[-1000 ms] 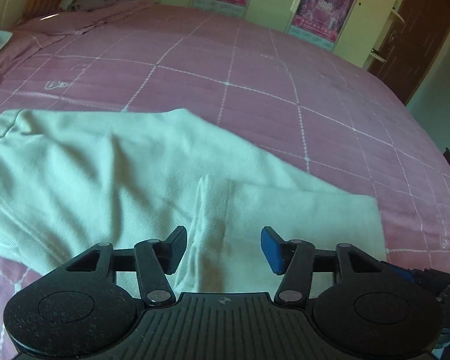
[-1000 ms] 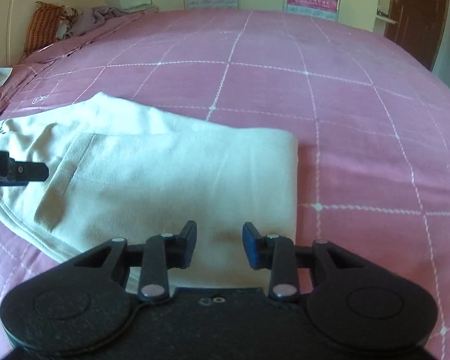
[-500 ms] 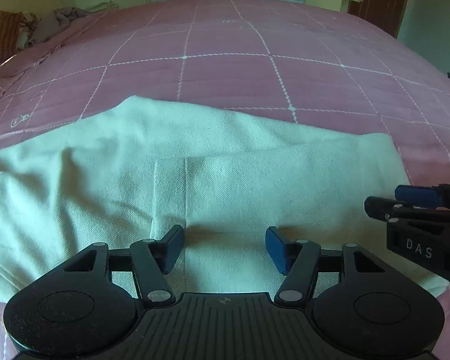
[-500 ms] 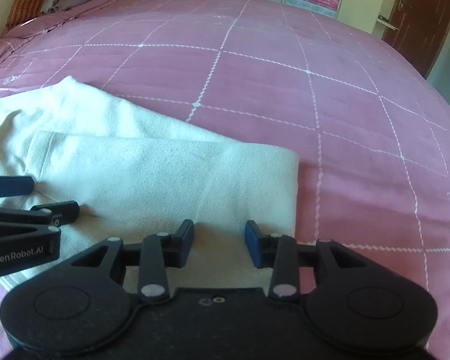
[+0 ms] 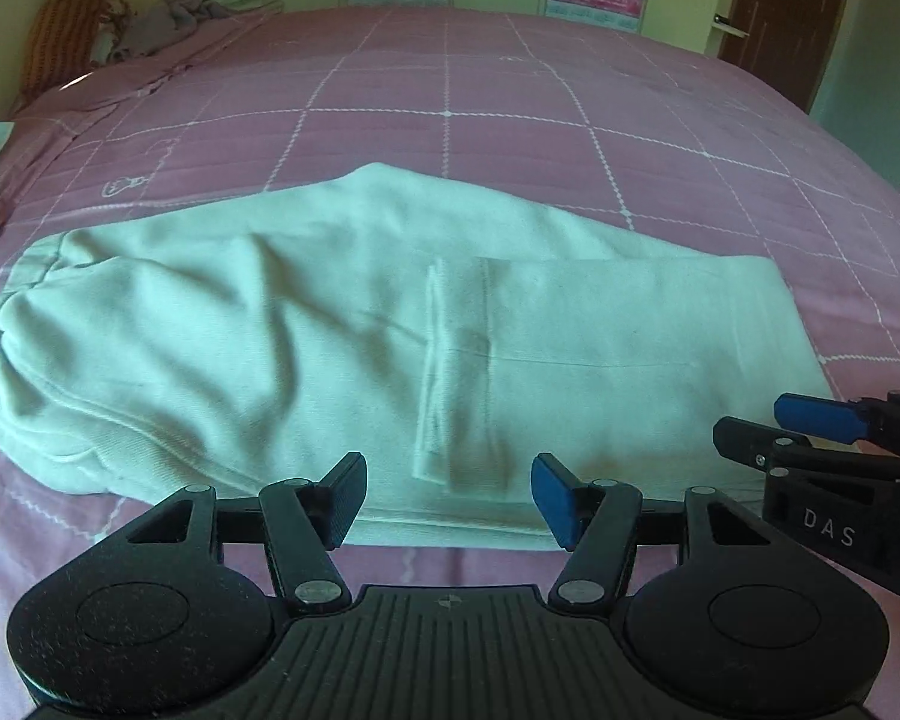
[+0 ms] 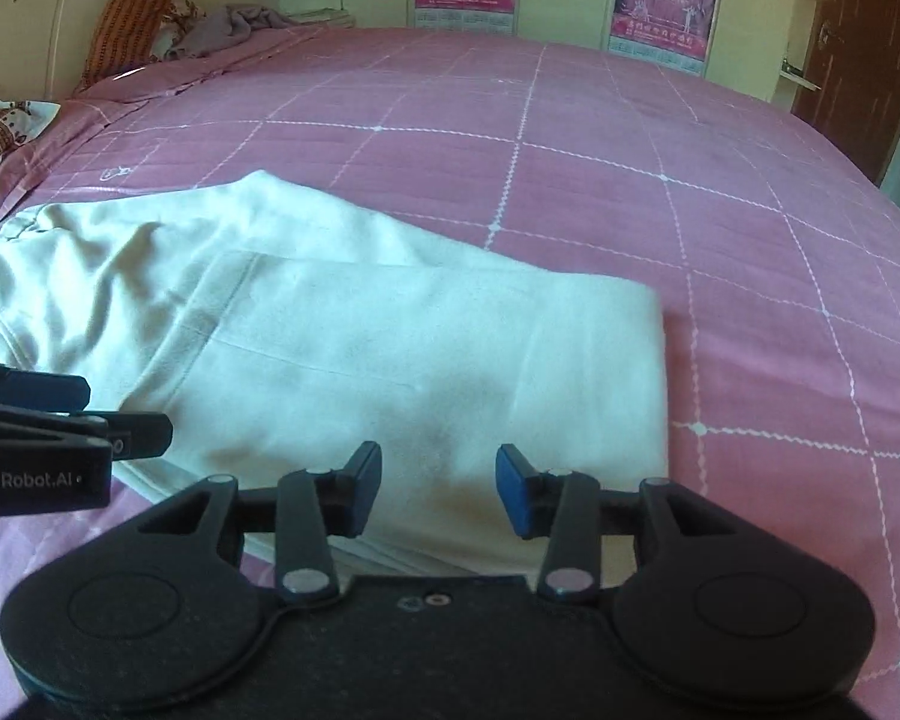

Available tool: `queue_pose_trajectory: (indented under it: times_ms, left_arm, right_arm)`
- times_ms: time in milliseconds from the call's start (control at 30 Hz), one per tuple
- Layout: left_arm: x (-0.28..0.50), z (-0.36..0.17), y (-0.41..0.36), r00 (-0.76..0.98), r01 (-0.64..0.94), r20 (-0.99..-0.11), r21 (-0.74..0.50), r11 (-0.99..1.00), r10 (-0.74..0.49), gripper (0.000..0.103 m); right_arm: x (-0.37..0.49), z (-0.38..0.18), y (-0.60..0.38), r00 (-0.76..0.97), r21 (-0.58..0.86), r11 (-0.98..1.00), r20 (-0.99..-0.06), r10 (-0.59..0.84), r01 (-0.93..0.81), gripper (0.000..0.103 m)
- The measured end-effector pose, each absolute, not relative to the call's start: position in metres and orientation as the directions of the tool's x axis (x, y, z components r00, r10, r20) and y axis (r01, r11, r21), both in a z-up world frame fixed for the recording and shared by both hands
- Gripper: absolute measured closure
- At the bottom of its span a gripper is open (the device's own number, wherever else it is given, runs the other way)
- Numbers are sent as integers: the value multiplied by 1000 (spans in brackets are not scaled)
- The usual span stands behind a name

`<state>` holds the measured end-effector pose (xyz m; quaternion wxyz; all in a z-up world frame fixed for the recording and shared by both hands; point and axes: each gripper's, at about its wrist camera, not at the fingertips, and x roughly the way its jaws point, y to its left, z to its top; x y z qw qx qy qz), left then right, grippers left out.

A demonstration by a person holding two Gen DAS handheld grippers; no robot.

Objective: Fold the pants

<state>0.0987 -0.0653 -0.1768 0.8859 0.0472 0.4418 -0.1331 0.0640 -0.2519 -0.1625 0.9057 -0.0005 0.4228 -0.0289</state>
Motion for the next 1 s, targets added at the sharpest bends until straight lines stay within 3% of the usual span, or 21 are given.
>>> queue_pose_trajectory:
  times_ms: [167, 267, 300, 433, 767, 933, 1000]
  left_arm:
    - [119, -180, -24, 601, 170, -788, -42, 985, -137, 42]
    - [145, -207, -5, 521, 101, -850, -33, 994, -81, 40]
    - [149, -217, 3, 500, 102, -858, -76, 992, -117, 40]
    - [139, -211, -1, 525, 153, -844, -34, 988, -111, 39]
    - [127, -177, 64, 560, 25, -811, -186, 982, -168, 39]
    - [121, -174, 97, 589, -30, -791, -228, 973, -167, 19]
    - [126, -178, 112, 587, -58, -791, -255, 965, -174, 19]
  right_arm:
    - [63, -159, -227, 648, 2, 1000, -761, -17, 28, 61]
    - [66, -156, -215, 649, 24, 999, -761, 2, 26, 61]
    - [66, -153, -208, 650, 15, 1000, -760, -2, 20, 61]
    - [65, -134, -187, 678, -48, 999, -734, -32, -5, 61]
    - [60, -100, -154, 730, -75, 996, -684, -19, -45, 56]
    - [54, -92, -141, 744, -56, 997, -668, -1, -49, 47]
    - [54, -95, -137, 742, -47, 998, -670, 5, -49, 47]
